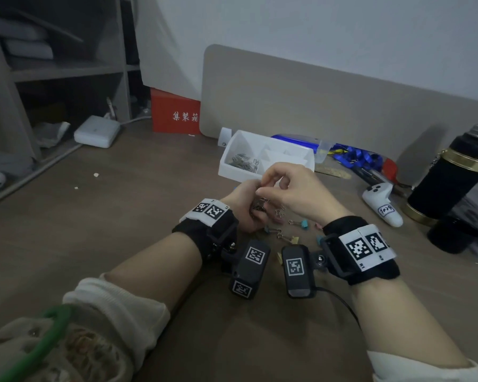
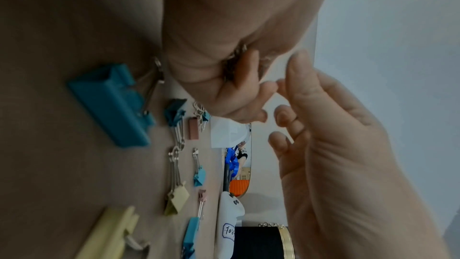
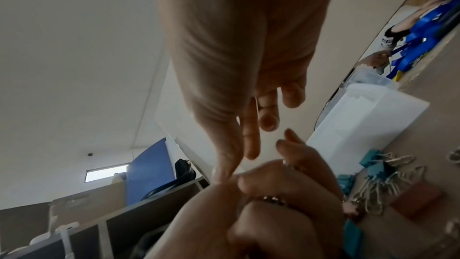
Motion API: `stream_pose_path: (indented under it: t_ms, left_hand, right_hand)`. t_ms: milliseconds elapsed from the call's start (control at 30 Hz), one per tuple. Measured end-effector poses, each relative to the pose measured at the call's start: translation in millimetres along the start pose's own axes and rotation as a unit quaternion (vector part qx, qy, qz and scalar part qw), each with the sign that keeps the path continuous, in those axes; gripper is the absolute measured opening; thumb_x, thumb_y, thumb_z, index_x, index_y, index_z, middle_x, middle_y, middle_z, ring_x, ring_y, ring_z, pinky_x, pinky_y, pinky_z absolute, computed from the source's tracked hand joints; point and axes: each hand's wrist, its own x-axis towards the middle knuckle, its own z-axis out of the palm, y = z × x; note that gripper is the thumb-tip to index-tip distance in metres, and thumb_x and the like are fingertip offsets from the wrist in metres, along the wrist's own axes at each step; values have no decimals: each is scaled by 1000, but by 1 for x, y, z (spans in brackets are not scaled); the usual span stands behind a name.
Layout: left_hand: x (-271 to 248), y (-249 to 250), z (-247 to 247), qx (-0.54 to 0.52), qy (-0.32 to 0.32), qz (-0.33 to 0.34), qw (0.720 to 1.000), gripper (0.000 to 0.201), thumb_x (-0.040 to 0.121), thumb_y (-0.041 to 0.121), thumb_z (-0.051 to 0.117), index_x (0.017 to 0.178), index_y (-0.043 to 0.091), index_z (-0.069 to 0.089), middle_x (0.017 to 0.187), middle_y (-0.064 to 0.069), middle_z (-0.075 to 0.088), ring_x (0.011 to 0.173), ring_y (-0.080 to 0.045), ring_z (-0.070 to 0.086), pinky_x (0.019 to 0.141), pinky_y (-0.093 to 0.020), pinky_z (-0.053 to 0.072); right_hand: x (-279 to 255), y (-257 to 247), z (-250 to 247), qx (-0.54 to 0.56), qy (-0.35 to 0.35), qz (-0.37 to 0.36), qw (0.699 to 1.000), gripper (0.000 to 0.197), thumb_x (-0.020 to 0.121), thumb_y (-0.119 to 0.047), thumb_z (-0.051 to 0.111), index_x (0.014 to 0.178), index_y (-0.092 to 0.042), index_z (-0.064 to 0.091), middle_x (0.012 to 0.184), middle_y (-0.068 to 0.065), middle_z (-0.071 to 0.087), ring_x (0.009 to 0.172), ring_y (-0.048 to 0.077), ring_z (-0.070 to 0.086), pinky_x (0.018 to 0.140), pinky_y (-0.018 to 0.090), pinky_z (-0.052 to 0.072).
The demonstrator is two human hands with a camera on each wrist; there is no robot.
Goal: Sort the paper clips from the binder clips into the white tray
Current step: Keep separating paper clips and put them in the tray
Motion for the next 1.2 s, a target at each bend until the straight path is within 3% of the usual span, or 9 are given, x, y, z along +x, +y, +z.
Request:
stream_pose_path:
  t_ms: [100, 200, 367, 467, 633, 767, 900, 1033, 1200]
  left_hand:
    - [-1, 3, -2, -61, -14, 5, 998, 34, 97, 27, 34, 71, 12, 51, 52, 1, 49, 31, -5, 36, 26, -12, 16]
    - [4, 11, -10, -94, 3, 10, 996, 34, 97, 29, 34, 75, 10, 52, 52, 1, 51, 28, -5, 35, 24, -13, 16]
    - [10, 25, -14, -117, 20, 26, 993, 35, 98, 30, 34, 75, 10, 51, 50, 0, 50, 28, -6, 36, 23, -13, 17]
    - [16, 30, -14, -113, 22, 29, 993, 34, 98, 29, 34, 75, 10, 50, 49, 0, 48, 28, -6, 35, 23, -13, 17]
    - [22, 34, -14, -98, 16, 32, 995, 32, 97, 27, 34, 74, 10, 49, 50, 0, 48, 28, -7, 35, 25, -12, 16]
    - [21, 33, -14, -89, 13, 33, 995, 33, 97, 27, 33, 73, 11, 49, 49, 0, 47, 28, -6, 35, 25, -11, 16]
    - [22, 31, -12, -84, 18, 32, 996, 32, 97, 26, 35, 73, 11, 50, 50, 1, 48, 28, -6, 35, 24, -11, 17]
    - [21, 30, -11, -77, 20, 29, 996, 32, 96, 26, 35, 72, 11, 50, 50, 1, 48, 29, -6, 34, 25, -10, 17]
    - [19, 28, -8, -70, 24, 34, 997, 31, 96, 26, 35, 73, 11, 49, 51, 0, 47, 29, -6, 34, 26, -10, 16]
  right_hand:
    - [10, 8, -4, 8, 49, -1, 999, 8, 91, -25, 63, 84, -21, 66, 76, -11, 63, 53, -2, 52, 52, 8, 38]
    - [19, 26, -10, -36, 69, 26, 997, 11, 93, -22, 58, 88, -18, 68, 86, -5, 65, 71, 2, 54, 61, 15, 40]
    - [21, 50, -11, -100, -35, 98, 989, 5, 87, -16, 68, 88, -22, 68, 83, -8, 62, 74, 4, 55, 60, 12, 37]
    - [22, 51, -10, -102, -87, 120, 984, 14, 85, -16, 70, 99, -20, 70, 86, -7, 64, 78, 6, 57, 62, 15, 41]
    - [24, 54, -1, -125, -117, 130, 977, 35, 86, -9, 63, 119, -22, 64, 104, -5, 61, 96, 15, 57, 80, 24, 43]
    - [23, 55, 3, -129, -129, 131, 974, 19, 86, -11, 66, 102, -21, 68, 99, -4, 59, 90, 13, 54, 75, 21, 39]
    - [23, 58, 3, -140, -108, 142, 974, 22, 89, -14, 64, 111, -15, 63, 104, 0, 57, 92, 14, 52, 77, 22, 39]
    - [23, 65, -4, -148, -76, 168, 972, 13, 90, -13, 60, 101, -20, 57, 105, 1, 57, 92, 16, 53, 77, 26, 41]
    - [21, 71, -17, -208, -45, 228, 950, 9, 89, -14, 57, 94, -23, 58, 108, 4, 59, 96, 25, 59, 88, 40, 52]
